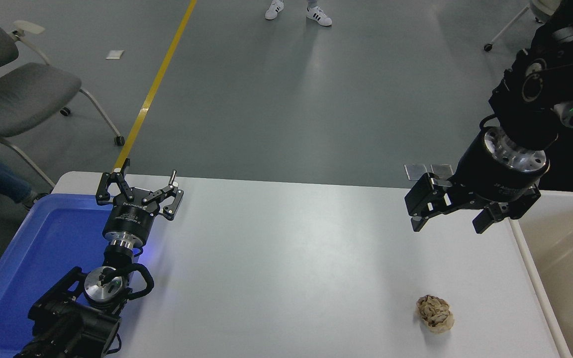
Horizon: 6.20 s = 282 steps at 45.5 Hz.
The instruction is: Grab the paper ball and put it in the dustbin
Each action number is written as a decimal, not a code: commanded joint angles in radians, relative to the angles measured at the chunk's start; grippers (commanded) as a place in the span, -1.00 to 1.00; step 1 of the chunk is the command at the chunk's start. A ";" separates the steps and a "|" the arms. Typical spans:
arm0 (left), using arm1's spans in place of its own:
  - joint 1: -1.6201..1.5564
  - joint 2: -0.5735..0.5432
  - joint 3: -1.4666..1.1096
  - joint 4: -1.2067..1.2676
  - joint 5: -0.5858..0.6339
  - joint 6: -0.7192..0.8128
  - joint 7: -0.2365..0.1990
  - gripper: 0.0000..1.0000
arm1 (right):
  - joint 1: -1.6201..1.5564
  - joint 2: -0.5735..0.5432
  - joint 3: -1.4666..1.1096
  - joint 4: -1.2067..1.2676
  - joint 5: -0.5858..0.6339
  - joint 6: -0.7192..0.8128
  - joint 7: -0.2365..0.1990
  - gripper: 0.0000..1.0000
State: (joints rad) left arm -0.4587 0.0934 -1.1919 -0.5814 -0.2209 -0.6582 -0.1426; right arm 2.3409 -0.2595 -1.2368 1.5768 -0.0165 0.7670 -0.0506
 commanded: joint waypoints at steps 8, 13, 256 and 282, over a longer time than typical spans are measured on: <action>0.000 -0.001 -0.002 0.000 0.000 0.000 0.000 0.98 | -0.009 -0.001 0.002 -0.007 -0.022 -0.003 0.000 1.00; 0.000 0.000 0.000 0.000 0.000 0.000 0.000 0.98 | -0.011 -0.003 0.008 -0.012 -0.022 -0.003 0.000 1.00; 0.000 0.000 0.002 0.000 0.000 -0.001 0.000 0.98 | 0.153 -0.659 -0.062 -0.129 -0.729 0.018 0.095 -1.00; 0.000 0.000 0.002 0.000 0.000 -0.001 0.000 0.98 | -0.837 -0.798 0.532 -0.776 -0.202 -0.676 0.087 -1.00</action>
State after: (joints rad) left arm -0.4587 0.0936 -1.1905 -0.5814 -0.2209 -0.6590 -0.1426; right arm 1.9767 -1.0936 -1.0191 1.0561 -0.4845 0.4101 0.0381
